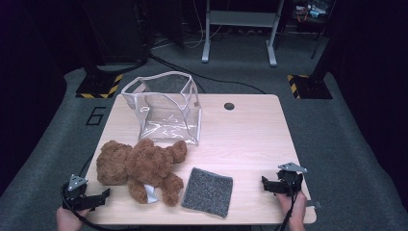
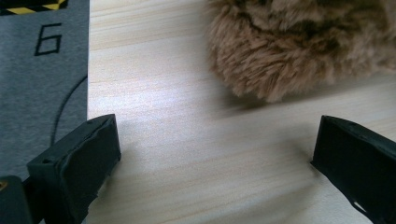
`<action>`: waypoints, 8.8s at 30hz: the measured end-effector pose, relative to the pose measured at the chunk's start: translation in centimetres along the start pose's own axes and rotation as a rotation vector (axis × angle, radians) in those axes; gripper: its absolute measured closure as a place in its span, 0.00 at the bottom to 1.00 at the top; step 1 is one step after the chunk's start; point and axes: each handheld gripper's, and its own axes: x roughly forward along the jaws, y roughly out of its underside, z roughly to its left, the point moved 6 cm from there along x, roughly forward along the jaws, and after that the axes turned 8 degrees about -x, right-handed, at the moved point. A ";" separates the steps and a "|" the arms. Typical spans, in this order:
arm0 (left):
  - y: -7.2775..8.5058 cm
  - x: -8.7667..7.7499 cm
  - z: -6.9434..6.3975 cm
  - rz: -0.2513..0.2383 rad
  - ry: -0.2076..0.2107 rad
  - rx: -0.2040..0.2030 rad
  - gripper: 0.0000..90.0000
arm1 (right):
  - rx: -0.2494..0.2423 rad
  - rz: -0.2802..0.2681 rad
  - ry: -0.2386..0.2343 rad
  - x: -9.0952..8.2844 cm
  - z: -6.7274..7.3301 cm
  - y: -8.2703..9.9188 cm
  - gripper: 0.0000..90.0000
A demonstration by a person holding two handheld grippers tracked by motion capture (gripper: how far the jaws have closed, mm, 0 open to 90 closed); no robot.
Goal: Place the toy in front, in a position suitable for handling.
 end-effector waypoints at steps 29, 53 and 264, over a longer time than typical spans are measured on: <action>-9.0 -5.0 -3.0 -0.026 0.135 0.088 0.00 | 0.011 0.001 0.006 0.0 0.0 0.0 0.03; -17.9 -1.7 -8.2 -0.050 0.249 0.154 0.00 | 0.011 0.008 0.001 0.1 0.1 0.0 0.00; -31.5 14.3 -17.7 0.079 -0.093 0.244 0.94 | 0.001 0.002 0.000 0.0 0.1 0.0 0.01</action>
